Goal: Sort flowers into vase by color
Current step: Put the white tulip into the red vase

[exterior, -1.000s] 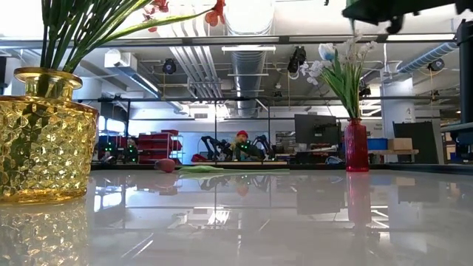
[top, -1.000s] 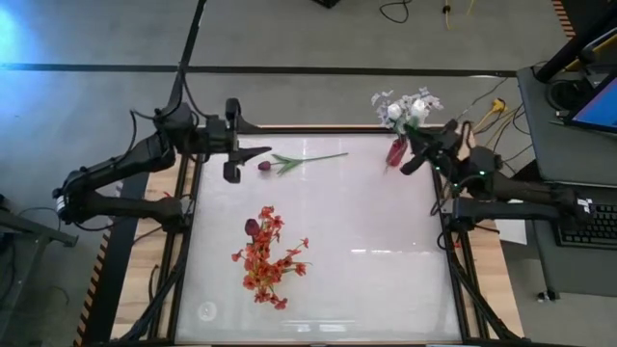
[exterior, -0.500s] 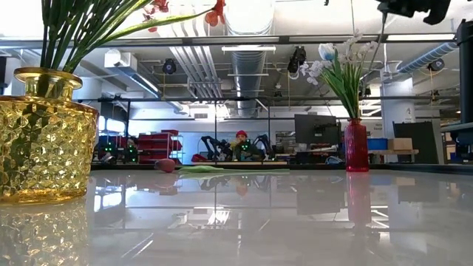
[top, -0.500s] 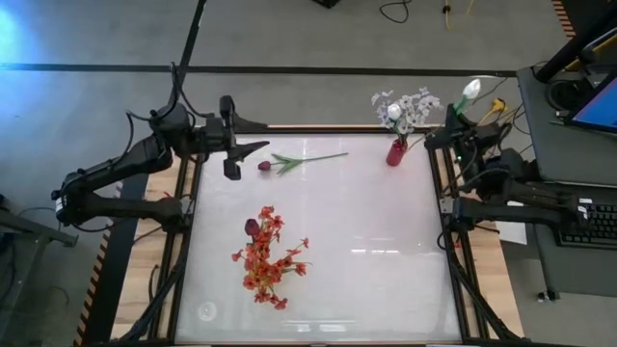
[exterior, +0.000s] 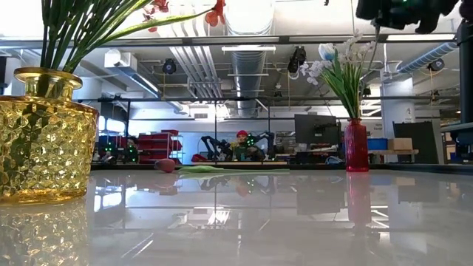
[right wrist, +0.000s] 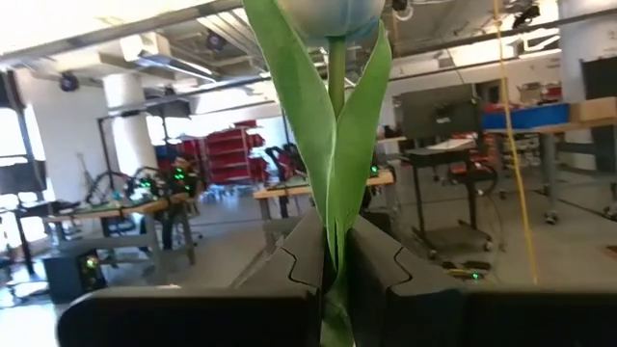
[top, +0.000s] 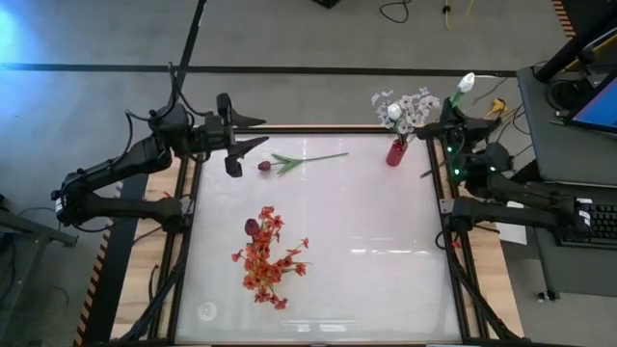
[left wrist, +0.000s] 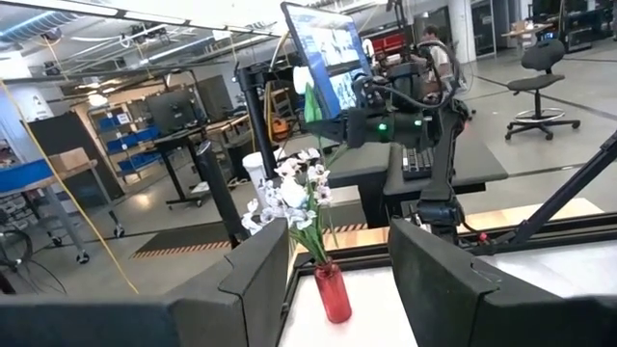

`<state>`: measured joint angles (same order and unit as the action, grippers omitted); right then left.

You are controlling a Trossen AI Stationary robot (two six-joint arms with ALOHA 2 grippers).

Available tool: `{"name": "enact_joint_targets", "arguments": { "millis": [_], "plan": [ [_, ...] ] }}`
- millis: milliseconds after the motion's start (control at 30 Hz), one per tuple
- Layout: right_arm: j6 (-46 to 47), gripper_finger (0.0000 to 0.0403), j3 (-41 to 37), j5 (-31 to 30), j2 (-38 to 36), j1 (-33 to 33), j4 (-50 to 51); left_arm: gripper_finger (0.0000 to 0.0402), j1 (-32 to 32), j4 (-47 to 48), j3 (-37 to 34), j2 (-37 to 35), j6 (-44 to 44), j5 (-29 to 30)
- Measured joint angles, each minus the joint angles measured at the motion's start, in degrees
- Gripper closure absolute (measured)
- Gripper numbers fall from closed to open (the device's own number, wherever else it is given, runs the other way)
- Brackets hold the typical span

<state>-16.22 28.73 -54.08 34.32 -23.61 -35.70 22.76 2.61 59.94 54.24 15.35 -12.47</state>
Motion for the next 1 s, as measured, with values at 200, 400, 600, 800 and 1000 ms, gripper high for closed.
{"name": "enact_joint_targets", "arguments": {
  "millis": [200, 400, 600, 800, 1000],
  "plan": [
    [2.16, 0.0385, 0.0, 0.0, 2.15, -2.52, -0.2, 0.0238, 0.0, 0.48, 0.0, 0.0, 0.02, 0.12],
    [2.79, 0.0385, -0.07, 0.03, 4.24, -4.28, -0.92, 0.0238, 0.0, 0.83, 0.0, 0.0, 0.67, 0.13],
    [2.74, 0.0385, -0.07, 0.04, 4.76, -4.73, -1.42, 0.0238, 0.0, 4.08, 0.0, 0.05, 1.16, 1.44],
    [2.11, 0.0385, -0.07, 0.07, 3.59, -4.66, -1.05, 0.0238, 0.02, 7.47, -3.43, 0.83, 1.31, 4.21],
    [2.54, 0.0385, -0.05, 0.44, 3.24, -4.66, -0.79, 0.0238, 0.0, -1.74, -11.81, 0.59, 0.82, 4.06]
  ]
}}
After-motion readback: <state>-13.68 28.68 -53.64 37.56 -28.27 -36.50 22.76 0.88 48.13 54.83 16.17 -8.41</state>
